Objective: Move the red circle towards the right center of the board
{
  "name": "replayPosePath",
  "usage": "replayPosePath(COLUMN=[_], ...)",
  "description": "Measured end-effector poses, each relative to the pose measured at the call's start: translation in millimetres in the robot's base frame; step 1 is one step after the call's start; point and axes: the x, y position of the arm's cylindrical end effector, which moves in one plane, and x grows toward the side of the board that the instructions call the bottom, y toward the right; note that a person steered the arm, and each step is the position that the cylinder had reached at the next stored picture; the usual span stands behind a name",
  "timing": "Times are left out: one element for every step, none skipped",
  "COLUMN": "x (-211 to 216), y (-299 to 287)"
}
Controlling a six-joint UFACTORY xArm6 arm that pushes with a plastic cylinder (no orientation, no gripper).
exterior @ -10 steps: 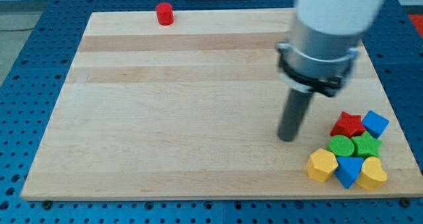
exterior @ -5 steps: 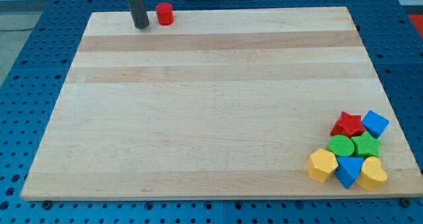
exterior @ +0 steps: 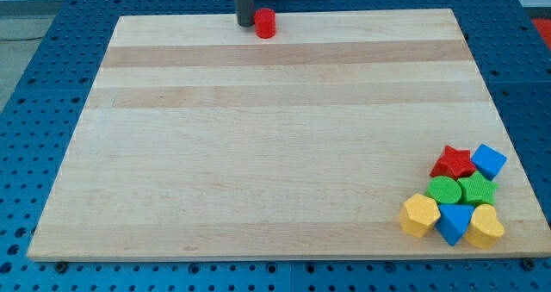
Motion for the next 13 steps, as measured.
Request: replayPosePath(x=[11,29,50,64,70,56,49,58,79,99,122,126,128], y=[37,69,97,135,163,166,178,192,200,210,225,219,190])
